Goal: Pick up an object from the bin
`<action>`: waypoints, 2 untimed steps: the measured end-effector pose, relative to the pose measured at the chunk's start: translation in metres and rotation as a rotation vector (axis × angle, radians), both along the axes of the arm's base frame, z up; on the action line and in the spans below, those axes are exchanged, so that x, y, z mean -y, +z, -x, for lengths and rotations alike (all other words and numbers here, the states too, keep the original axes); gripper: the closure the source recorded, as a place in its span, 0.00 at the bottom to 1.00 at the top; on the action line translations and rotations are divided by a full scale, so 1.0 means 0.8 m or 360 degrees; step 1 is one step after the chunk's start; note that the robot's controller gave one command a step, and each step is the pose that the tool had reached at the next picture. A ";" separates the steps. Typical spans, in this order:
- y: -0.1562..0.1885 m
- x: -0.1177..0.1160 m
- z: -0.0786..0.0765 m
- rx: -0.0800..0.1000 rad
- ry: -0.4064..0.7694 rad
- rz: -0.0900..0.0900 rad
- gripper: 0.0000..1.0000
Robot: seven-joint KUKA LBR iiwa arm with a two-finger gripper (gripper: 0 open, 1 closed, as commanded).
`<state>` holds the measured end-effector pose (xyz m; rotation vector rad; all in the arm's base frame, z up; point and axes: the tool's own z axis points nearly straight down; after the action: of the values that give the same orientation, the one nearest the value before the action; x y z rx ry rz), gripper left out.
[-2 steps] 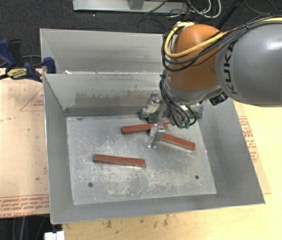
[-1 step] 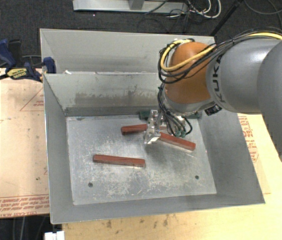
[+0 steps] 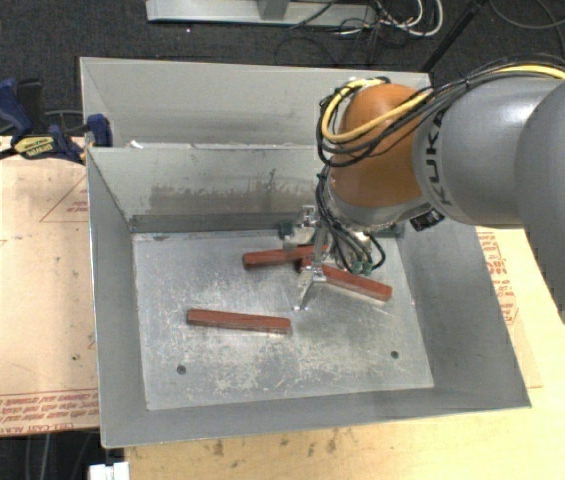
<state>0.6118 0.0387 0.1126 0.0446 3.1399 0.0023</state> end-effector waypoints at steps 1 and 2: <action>0.000 0.000 0.000 0.0000 0.0000 0.0000 0.00; -0.041 -0.073 -0.017 0.0025 -0.0028 -0.0007 1.00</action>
Offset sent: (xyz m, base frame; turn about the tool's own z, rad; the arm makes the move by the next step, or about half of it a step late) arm 0.0071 0.0565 -0.0426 0.0185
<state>0.6251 0.0975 0.0795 0.0722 3.1238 0.0090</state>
